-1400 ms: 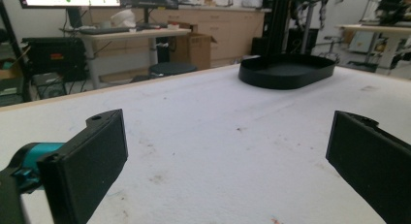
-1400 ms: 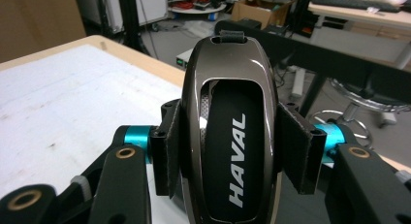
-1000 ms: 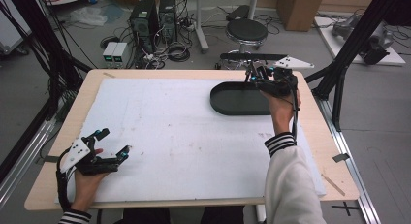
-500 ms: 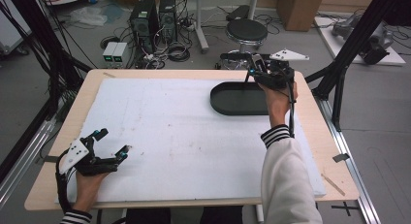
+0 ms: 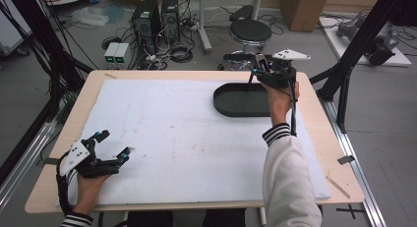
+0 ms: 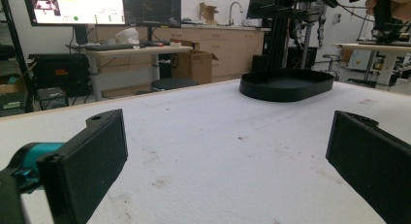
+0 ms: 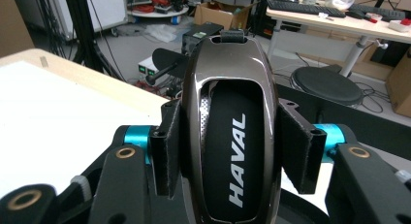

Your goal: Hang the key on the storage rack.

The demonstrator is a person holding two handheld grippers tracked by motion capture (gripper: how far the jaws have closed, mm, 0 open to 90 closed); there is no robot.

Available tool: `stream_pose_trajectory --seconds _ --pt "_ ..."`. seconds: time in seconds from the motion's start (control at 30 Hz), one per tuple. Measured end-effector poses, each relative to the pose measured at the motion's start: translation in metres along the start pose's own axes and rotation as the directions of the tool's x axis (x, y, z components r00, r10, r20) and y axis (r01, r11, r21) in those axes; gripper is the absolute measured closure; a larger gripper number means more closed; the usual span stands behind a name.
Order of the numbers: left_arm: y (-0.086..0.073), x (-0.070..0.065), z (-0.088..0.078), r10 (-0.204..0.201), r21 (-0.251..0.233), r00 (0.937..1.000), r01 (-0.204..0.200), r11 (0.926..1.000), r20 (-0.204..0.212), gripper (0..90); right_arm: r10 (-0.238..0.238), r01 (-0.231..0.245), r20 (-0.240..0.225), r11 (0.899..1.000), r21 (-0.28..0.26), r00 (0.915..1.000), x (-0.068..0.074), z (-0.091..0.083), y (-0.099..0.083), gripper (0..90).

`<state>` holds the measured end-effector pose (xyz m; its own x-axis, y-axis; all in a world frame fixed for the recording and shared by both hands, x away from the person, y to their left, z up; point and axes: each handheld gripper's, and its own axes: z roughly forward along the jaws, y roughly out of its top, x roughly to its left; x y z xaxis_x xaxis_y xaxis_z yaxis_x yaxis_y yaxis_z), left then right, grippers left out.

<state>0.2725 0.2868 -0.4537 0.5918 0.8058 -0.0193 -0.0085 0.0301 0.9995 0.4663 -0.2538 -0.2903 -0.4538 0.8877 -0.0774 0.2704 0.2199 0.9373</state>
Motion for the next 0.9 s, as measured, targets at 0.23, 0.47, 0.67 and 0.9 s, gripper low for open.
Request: stream_pose_trajectory --seconds 0.23,0.47,0.67,0.9 --pt "0.0 0.0 0.0 -0.002 0.001 1.0 0.002 1.0 0.0 1.7 0.007 -0.007 0.004 1.0 -0.002 1.0 -0.001 0.007 -0.002 48.0" --pt "0.0 0.0 0.0 -0.005 0.005 1.0 0.005 1.0 -0.004 1.7 0.014 -0.014 0.01 1.0 -0.012 0.9998 -0.003 0.011 -0.003 48.0" --pt "0.0 0.0 0.0 -0.003 0.004 1.0 0.003 1.0 -0.001 1.7 0.015 -0.015 0.017 1.0 -0.014 0.9997 -0.002 0.015 0.003 48.0" --pt "0.0 0.0 0.0 0.0 0.0 1.0 0.0 1.0 0.0 1.7 0.007 -0.007 0.042 1.0 -0.004 0.9991 -0.002 0.019 0.006 48.0"
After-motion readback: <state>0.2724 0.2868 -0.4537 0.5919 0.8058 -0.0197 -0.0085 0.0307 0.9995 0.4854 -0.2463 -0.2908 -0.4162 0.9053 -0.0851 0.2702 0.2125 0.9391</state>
